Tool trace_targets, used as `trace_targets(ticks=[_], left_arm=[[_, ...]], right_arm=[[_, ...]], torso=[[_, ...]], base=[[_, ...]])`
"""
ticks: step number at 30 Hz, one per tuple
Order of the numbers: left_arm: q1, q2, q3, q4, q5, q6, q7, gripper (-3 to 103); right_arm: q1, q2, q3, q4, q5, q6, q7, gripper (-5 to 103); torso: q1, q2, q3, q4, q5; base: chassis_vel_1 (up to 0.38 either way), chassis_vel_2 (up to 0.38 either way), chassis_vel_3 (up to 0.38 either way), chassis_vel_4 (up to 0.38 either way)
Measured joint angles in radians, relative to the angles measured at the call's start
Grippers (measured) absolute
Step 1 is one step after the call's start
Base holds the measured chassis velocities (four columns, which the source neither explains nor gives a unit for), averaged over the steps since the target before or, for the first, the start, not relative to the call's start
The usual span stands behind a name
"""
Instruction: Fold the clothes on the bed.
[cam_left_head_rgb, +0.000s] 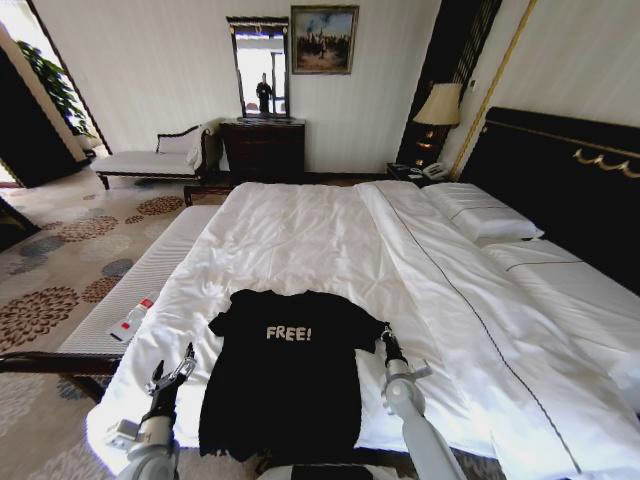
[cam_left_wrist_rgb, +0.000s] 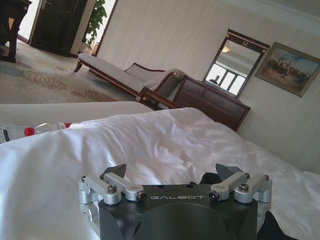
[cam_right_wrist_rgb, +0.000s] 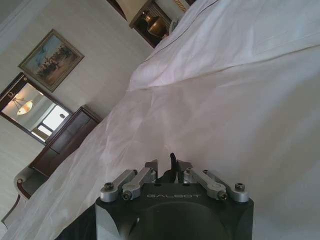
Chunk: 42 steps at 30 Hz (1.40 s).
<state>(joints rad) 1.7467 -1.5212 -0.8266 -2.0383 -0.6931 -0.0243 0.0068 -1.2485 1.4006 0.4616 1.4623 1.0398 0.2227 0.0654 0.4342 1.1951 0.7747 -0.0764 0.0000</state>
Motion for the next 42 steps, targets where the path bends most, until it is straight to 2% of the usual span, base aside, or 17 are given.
trace_targets(ticks=[7, 10, 11, 14, 16, 17, 19, 22, 28, 30, 33, 34, 36, 37, 38, 40, 42], left_arm=[[-0.021, 0.012, 0.001, 0.005, 0.0, 0.018, -0.004, 100], [-0.077, 0.036, 0.001, 0.015, 0.0, 0.069, -0.026, 100], [-0.077, 0.036, 0.001, 0.015, 0.0, 0.069, -0.026, 100], [-0.148, 0.072, 0.01, 0.038, -0.003, 0.14, -0.048, 100], [-0.188, 0.087, 0.021, 0.046, -0.097, 0.196, -0.054, 100], [-0.188, 0.087, 0.021, 0.046, -0.097, 0.196, -0.054, 100], [-0.226, 0.09, 0.028, 0.064, -0.182, 0.232, -0.066, 100], [-0.274, 0.09, 0.042, 0.132, -0.217, 0.253, -0.076, 100], [-0.291, 0.08, 0.062, 0.188, -0.214, 0.261, -0.075, 100], [-0.296, 0.075, 0.078, 0.207, -0.152, 0.246, -0.067, 100], [-0.293, 0.085, 0.125, 0.229, 0.061, 0.187, -0.05, 100], [-0.293, 0.085, 0.125, 0.229, 0.061, 0.187, -0.05, 100], [-0.293, 0.1, 0.146, 0.254, 0.256, 0.134, -0.049, 100], [-0.293, 0.106, 0.147, 0.261, 0.312, 0.127, -0.053, 100], [-0.293, 0.106, 0.147, 0.261, 0.312, 0.127, -0.053, 100], [-0.292, 0.132, 0.144, 0.273, 0.414, 0.125, -0.06, 100], [-0.294, 0.162, 0.143, 0.283, 0.459, 0.135, -0.062, 100]], right_arm=[[0.006, -0.001, 0.023, 0.035, 0.001, 0.027, -0.002, 41], [-0.032, -0.002, 0.057, 0.135, 0.03, 0.037, 0.018, 57], [-0.032, -0.002, 0.057, 0.135, 0.03, 0.037, 0.018, 57], [-0.085, -0.006, 0.095, 0.248, 0.071, 0.039, 0.046, 68], [-0.111, -0.013, 0.107, 0.301, 0.084, 0.039, 0.062, 79], [-0.111, -0.013, 0.107, 0.301, 0.084, 0.039, 0.062, 79], [-0.133, -0.019, 0.109, 0.34, 0.088, 0.039, 0.072, 84], [-0.151, -0.017, 0.105, 0.376, 0.087, 0.033, 0.084, 98], [-0.153, -0.006, 0.089, 0.376, 0.079, 0.025, 0.093, 100], [-0.153, 0.001, 0.084, 0.369, 0.075, 0.024, 0.094, 100], [-0.155, 0.013, 0.077, 0.359, 0.068, 0.023, 0.094, 100], [-0.155, 0.013, 0.077, 0.359, 0.068, 0.023, 0.094, 100], [-0.155, 0.021, 0.071, 0.348, 0.061, 0.023, 0.094, 100], [-0.154, 0.023, 0.068, 0.344, 0.059, 0.023, 0.094, 100], [-0.154, 0.023, 0.068, 0.344, 0.059, 0.023, 0.094, 100], [-0.153, 0.027, 0.061, 0.337, 0.056, 0.022, 0.094, 100], [-0.153, 0.031, 0.059, 0.335, 0.055, 0.021, 0.095, 100]], torso=[[0.0, 0.0, 0.0, 0.0003, 0.0], [0.0, 0.0, 0.0, 0.0, 0.0], [0.0, 0.0, 0.0, 0.0, 0.0], [0.0, 0.0, 0.0, -0.0004, -0.0002], [0.0, 0.0, 0.0, -0.0002, -0.0001], [0.0, 0.0, 0.0, -0.0002, -0.0001], [0.0, 0.0, 0.0, -0.0002, 0.0], [0.0, 0.0, 0.0, -0.0003, 0.0], [0.0, 0.0, 0.0, 0.0004, -0.0002], [0.0, 0.0, 0.0, 0.0, 0.0], [0.0, 0.0, 0.0, 0.0, 0.0], [0.0, 0.0, 0.0, 0.0, 0.0], [0.0, 0.0, 0.0, -0.0002, -0.0001], [0.0, 0.0, 0.0, -0.0002, -0.0001], [0.0, 0.0, 0.0, -0.0002, -0.0001], [0.0, 0.0, 0.0, 0.0003, -0.0001], [0.0, 0.0, 0.0, 0.0001, -0.0002]], base=[[0.0, 0.0, 0.0, 0.0], [0.0, 0.0, 0.0, 0.0], [0.0, 0.0, 0.0, 0.0], [0.0, 0.0, 0.0, 0.0], [0.0, 0.0, 0.0, 0.0], [0.0, 0.0, 0.0, 0.0], [0.0, 0.0, 0.0, 0.0], [0.0, 0.0, 0.0, 0.0], [0.0, 0.0, 0.0, 0.0], [0.0, 0.0, 0.0, 0.0], [0.0, 0.0, 0.0, 0.0], [0.0, 0.0, 0.0, 0.0], [0.0, 0.0, 0.0, 0.0], [0.0, 0.0, 0.0, 0.0], [0.0, 0.0, 0.0, 0.0], [0.0, 0.0, 0.0, 0.0], [0.0, 0.0, 0.0, 0.0]])
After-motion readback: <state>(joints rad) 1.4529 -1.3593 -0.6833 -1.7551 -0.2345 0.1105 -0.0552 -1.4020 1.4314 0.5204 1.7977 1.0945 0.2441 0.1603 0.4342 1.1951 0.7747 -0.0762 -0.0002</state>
